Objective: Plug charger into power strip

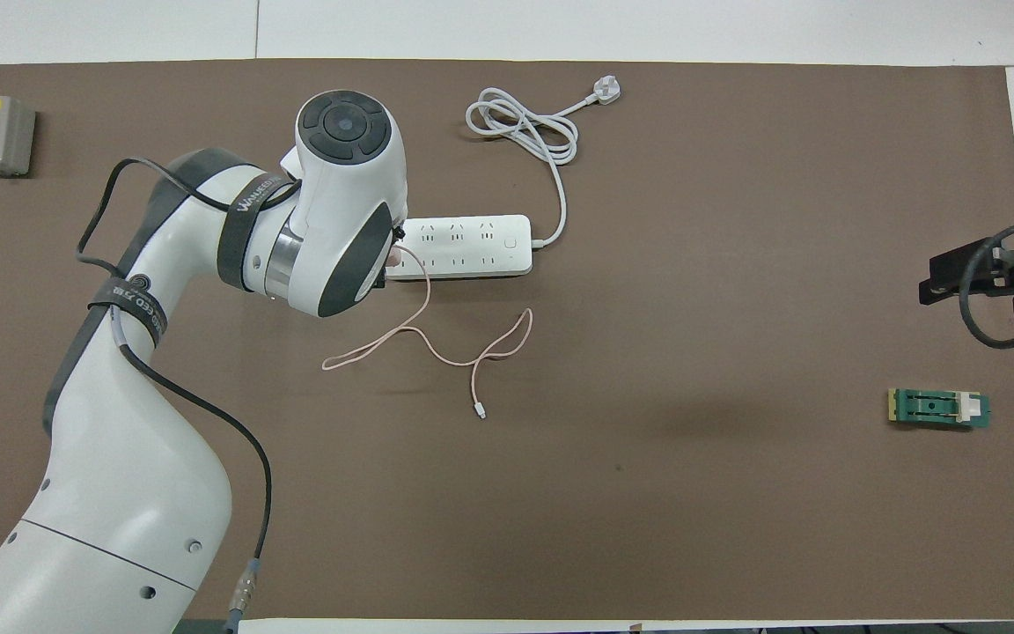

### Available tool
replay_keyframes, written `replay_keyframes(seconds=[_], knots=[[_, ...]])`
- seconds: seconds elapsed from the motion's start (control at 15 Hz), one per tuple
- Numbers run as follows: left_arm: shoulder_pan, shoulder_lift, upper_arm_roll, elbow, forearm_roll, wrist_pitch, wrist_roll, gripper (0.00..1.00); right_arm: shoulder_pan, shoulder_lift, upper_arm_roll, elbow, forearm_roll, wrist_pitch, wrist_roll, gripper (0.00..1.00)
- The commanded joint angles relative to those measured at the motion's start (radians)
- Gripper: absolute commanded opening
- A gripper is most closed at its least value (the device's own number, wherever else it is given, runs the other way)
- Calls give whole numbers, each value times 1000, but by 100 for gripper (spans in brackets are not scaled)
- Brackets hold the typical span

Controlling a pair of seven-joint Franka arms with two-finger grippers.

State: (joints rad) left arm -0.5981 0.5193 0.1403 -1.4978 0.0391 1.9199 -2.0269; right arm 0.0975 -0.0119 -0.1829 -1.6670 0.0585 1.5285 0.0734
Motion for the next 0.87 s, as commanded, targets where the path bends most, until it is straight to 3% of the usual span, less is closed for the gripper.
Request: replay_keyframes(seconds=[0.0, 0.8], knots=[[-11, 22, 9, 25, 7, 19, -26, 0, -13, -6, 10, 6, -11, -21, -21, 100], [-11, 24, 9, 14, 12, 57, -27, 0, -13, -6, 10, 6, -11, -21, -21, 100]])
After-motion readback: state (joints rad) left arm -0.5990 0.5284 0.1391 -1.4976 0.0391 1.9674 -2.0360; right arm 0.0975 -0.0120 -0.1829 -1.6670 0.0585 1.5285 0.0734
